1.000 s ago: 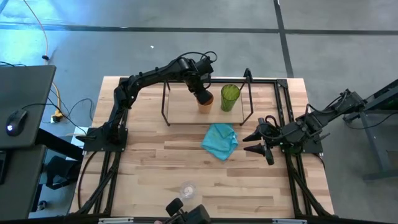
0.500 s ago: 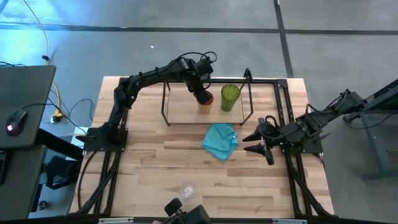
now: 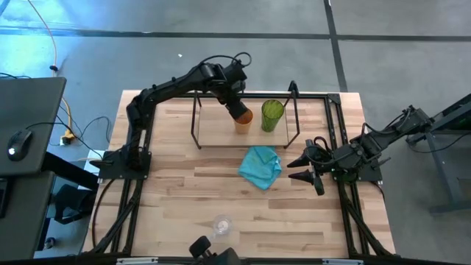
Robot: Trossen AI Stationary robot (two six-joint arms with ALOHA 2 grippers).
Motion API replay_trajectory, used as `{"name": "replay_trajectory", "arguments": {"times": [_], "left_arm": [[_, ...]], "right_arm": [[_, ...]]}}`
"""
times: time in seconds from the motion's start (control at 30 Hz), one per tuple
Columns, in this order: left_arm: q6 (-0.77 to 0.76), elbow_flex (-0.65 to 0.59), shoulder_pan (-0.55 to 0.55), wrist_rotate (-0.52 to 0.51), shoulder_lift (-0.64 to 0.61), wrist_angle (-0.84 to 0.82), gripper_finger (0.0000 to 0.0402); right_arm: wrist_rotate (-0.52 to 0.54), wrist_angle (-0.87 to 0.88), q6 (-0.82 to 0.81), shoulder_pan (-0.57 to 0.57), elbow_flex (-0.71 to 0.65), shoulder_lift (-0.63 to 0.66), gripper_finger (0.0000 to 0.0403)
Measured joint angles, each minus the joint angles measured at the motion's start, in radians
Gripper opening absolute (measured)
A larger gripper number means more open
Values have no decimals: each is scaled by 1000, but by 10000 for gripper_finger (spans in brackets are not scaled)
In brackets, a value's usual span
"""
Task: Stack small to large cups/mugs on shelf
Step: Put the transparent mug on the shelf
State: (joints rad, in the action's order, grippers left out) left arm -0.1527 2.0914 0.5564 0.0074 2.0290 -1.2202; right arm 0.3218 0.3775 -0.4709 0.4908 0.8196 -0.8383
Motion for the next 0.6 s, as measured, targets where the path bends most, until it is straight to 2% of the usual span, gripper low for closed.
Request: {"name": "replay_trajectory", "arguments": {"times": [0.2, 0.37, 0.6], "left_arm": [[-20, 0, -9, 8, -56, -41, 47], [-60, 0, -41, 35, -122, -137, 47], [-108, 0, -202, 53, -200, -266, 47]], "right_arm": [[0, 0, -2, 0, 0, 0, 172], [-10, 0, -2, 0, 0, 0, 172], [-33, 0, 2, 0, 0, 0, 172]]}}
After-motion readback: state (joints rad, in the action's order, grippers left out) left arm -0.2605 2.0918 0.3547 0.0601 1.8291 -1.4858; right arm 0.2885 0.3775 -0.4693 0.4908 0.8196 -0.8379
